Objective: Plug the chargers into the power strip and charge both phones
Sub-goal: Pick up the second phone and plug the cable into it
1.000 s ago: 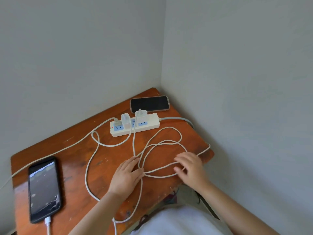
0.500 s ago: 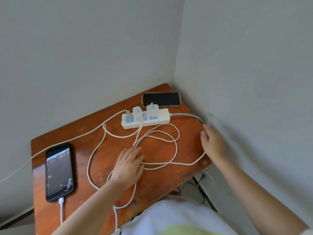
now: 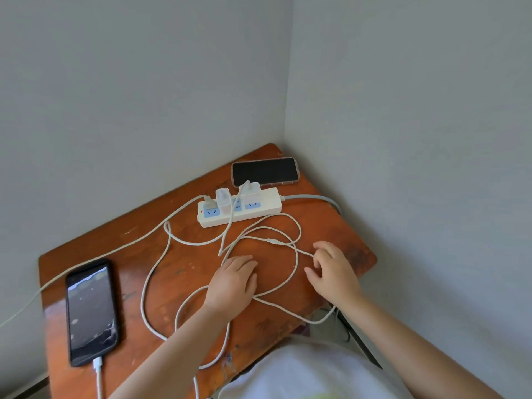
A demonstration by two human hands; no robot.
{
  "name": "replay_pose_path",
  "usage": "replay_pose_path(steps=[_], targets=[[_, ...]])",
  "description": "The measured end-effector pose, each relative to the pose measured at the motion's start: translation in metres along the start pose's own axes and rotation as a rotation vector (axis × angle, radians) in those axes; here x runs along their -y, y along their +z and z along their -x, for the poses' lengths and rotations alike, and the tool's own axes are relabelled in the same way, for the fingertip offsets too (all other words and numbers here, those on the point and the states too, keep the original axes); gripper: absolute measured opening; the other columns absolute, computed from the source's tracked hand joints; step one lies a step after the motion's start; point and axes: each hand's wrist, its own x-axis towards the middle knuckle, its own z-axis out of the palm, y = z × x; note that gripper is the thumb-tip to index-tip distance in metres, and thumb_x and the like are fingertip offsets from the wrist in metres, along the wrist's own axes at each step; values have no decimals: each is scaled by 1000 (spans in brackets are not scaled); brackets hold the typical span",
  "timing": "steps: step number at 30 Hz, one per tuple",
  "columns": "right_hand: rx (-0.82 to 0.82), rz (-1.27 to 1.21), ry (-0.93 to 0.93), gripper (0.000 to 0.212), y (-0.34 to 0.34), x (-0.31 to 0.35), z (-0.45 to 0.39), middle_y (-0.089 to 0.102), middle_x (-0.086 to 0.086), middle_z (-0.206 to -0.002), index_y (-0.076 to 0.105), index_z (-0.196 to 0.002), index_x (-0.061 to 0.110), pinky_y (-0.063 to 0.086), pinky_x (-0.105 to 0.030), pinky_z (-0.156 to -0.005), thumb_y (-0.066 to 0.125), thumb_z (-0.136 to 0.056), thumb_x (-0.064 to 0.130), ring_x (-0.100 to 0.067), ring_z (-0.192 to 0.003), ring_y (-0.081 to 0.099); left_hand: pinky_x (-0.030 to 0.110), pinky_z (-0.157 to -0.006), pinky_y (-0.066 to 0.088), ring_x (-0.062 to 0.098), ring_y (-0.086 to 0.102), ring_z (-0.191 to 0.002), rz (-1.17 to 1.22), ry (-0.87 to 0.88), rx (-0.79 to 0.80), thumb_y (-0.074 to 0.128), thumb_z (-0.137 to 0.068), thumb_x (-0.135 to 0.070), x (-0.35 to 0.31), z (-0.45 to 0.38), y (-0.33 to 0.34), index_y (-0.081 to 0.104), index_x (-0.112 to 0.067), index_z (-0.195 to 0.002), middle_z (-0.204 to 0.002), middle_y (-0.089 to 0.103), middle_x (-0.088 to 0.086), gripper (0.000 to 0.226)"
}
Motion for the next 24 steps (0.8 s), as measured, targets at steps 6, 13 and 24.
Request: replay_pose_path(steps=[6, 13, 24], targets=[[237, 165, -76, 27, 5, 21, -59, 61, -7, -118, 54, -119, 12, 41, -31, -94, 49, -93, 20, -21, -107, 56, 24, -95, 40, 16, 48, -120, 13, 68, -171, 45, -92, -20, -24, -13, -34, 54, -16, -122, -128, 56, 1, 31], [650, -134, -71, 27, -52, -39, -74, 61, 7, -76, 61, -110, 23, 38, -12, -63, 58, -85, 12, -8, -70, 55, 34, -86, 50, 22, 52, -117, 59, -195, -344, 51, -89, -29, -67, -91, -78, 50, -21, -123, -133, 51, 2, 35], [53, -353, 48, 21, -50, -56, -132, 65, -7, -91, 67, -103, 10, 34, -5, -61, 50, -93, 16, -14, -79, 57, 44, -113, 16, 29, 11, -140, -593, 39, 356, 65, -75, -49, -36, -261, -60, 11, -10, -141, -153, 15, 11, 94]])
